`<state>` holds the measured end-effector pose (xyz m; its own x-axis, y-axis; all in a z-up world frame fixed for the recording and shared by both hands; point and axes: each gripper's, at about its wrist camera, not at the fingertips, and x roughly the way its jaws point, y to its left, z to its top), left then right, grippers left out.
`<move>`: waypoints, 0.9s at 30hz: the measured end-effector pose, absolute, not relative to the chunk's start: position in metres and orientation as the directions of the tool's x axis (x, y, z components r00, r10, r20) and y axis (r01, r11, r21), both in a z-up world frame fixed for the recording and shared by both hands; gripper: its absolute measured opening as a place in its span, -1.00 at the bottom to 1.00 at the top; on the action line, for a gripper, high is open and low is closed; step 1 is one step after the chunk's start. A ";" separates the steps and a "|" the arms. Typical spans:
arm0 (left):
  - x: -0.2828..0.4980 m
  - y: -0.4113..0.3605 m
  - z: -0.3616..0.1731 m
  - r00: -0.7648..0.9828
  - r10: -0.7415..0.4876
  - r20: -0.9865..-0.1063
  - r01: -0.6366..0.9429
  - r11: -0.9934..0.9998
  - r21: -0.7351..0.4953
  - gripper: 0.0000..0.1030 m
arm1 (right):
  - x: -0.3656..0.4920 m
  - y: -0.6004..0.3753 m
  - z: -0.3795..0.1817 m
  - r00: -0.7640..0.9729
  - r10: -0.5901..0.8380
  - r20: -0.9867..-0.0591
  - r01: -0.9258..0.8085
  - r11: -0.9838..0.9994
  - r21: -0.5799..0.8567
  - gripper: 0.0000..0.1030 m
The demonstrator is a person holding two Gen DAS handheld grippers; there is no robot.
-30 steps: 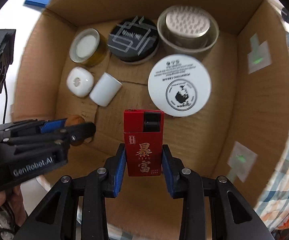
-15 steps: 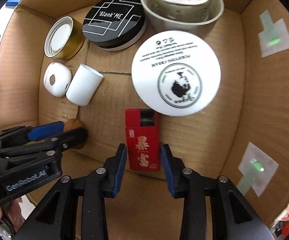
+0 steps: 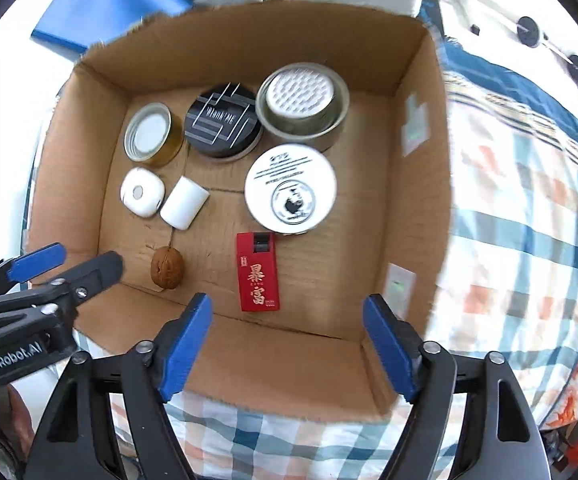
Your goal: Organize rigid objects
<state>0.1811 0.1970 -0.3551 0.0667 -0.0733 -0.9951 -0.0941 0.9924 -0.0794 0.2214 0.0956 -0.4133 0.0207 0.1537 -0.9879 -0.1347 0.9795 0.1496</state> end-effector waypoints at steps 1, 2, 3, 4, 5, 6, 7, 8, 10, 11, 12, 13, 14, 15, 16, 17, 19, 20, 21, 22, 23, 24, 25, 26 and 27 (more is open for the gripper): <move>0.178 0.197 -0.348 0.088 -0.063 -0.994 -0.097 0.993 -0.072 0.76 | 0.225 0.092 -0.405 0.027 0.158 -0.987 -0.127 0.980 0.154 0.64; 0.180 0.200 -0.341 0.102 -0.057 -0.993 -0.100 0.993 -0.067 0.89 | 0.223 0.089 -0.402 0.035 0.158 -0.987 -0.118 0.981 0.153 0.69; 0.180 0.205 -0.337 0.121 -0.047 -0.991 -0.101 0.993 -0.060 0.95 | 0.221 0.086 -0.398 0.049 0.159 -0.986 -0.108 0.982 0.153 0.77; 0.179 0.205 -0.332 0.135 -0.036 -0.990 -0.099 0.994 -0.050 0.98 | 0.219 0.078 -0.391 0.057 0.159 -0.986 -0.104 0.983 0.153 0.83; 0.177 0.204 -0.328 0.149 -0.020 -0.989 -0.096 0.995 -0.034 0.99 | 0.217 0.076 -0.388 0.065 0.151 -0.986 -0.101 0.984 0.144 0.86; 0.178 0.206 -0.322 0.171 0.000 -0.985 -0.092 0.996 -0.016 0.99 | 0.213 0.074 -0.383 0.071 0.148 -0.986 -0.102 0.985 0.140 0.92; 0.177 0.204 -0.319 0.186 0.009 -0.983 -0.090 0.996 -0.008 0.99 | 0.208 0.072 -0.378 0.077 0.147 -0.986 -0.103 0.985 0.138 0.97; 0.176 0.203 -0.317 0.199 0.015 -0.980 -0.089 0.996 -0.003 0.99 | 0.203 0.068 -0.372 0.083 0.141 -0.986 -0.104 0.986 0.132 1.00; 0.172 0.206 -0.316 0.217 0.021 -0.976 -0.087 0.996 0.002 0.99 | 0.200 0.065 -0.369 0.101 0.122 -0.987 -0.102 0.989 0.112 1.00; 0.171 0.206 -0.313 0.224 0.024 -0.974 -0.086 0.996 0.005 0.99 | 0.198 0.064 -0.368 0.110 0.116 -0.987 -0.095 0.990 0.106 1.00; 0.169 0.206 -0.312 0.231 0.027 -0.973 -0.083 0.996 0.007 0.99 | 0.197 0.062 -0.367 0.113 0.115 -0.987 -0.090 0.990 0.105 1.00; 0.167 0.204 -0.311 0.236 0.027 -0.971 -0.081 0.997 0.008 0.99 | 0.196 0.060 -0.366 0.116 0.114 -0.987 -0.082 0.991 0.105 1.00; 0.166 0.203 -0.310 0.241 0.028 -0.970 -0.083 0.997 0.008 0.99 | 0.194 0.057 -0.363 0.121 0.114 -0.986 -0.075 0.992 0.106 1.00; 0.163 0.203 -0.307 0.247 0.025 -0.969 -0.084 0.996 0.005 0.99 | 0.192 0.054 -0.360 0.129 0.112 -0.985 -0.069 0.992 0.104 1.00; 0.161 0.202 -0.304 0.253 0.021 -0.967 -0.084 0.996 -0.001 0.99 | 0.190 0.053 -0.358 0.136 0.111 -0.985 -0.069 0.992 0.103 1.00; 0.158 0.202 -0.300 0.262 0.019 -0.965 -0.090 0.996 -0.004 0.99 | 0.188 0.052 -0.355 0.143 0.109 -0.984 -0.067 0.993 0.100 1.00; 0.152 0.202 -0.291 0.281 0.013 -0.960 -0.092 0.996 -0.013 0.99 | 0.182 0.048 -0.345 0.159 0.110 -0.981 -0.064 0.993 0.101 1.00; 0.148 0.202 -0.285 0.291 0.014 -0.957 -0.094 0.995 -0.014 0.99 | 0.180 0.047 -0.341 0.164 0.111 -0.980 -0.062 0.993 0.102 1.00; 0.146 0.201 -0.281 0.297 0.014 -0.955 -0.093 0.996 -0.014 0.99 | 0.175 0.044 -0.334 0.175 0.112 -0.978 -0.056 0.993 0.104 1.00; 0.141 0.200 -0.272 0.312 0.008 -0.950 -0.088 0.996 -0.021 0.99 | 0.170 0.042 -0.327 0.183 0.120 -0.976 -0.056 0.992 0.112 1.00; 0.136 0.198 -0.265 0.325 0.004 -0.946 -0.084 0.996 -0.025 0.99 | 0.165 0.040 -0.318 0.191 0.130 -0.973 -0.057 0.991 0.121 1.00; 0.131 0.197 -0.256 0.339 0.004 -0.941 -0.081 0.996 -0.025 0.99 | 0.159 0.037 -0.307 0.206 0.138 -0.969 -0.056 0.990 0.129 1.00; 0.125 0.196 -0.247 0.352 0.002 -0.936 -0.078 0.997 -0.027 0.99 | 0.154 0.035 -0.298 0.220 0.140 -0.966 -0.054 0.990 0.131 1.00; 0.118 0.195 -0.237 0.365 -0.001 -0.931 -0.073 0.997 -0.030 0.99 | 0.148 0.033 -0.289 0.234 0.143 -0.962 -0.055 0.989 0.134 1.00; 0.112 0.194 -0.229 0.376 -0.003 -0.927 -0.072 0.997 -0.032 0.99 | 0.140 0.030 -0.276 0.256 0.148 -0.955 -0.056 0.989 0.138 1.00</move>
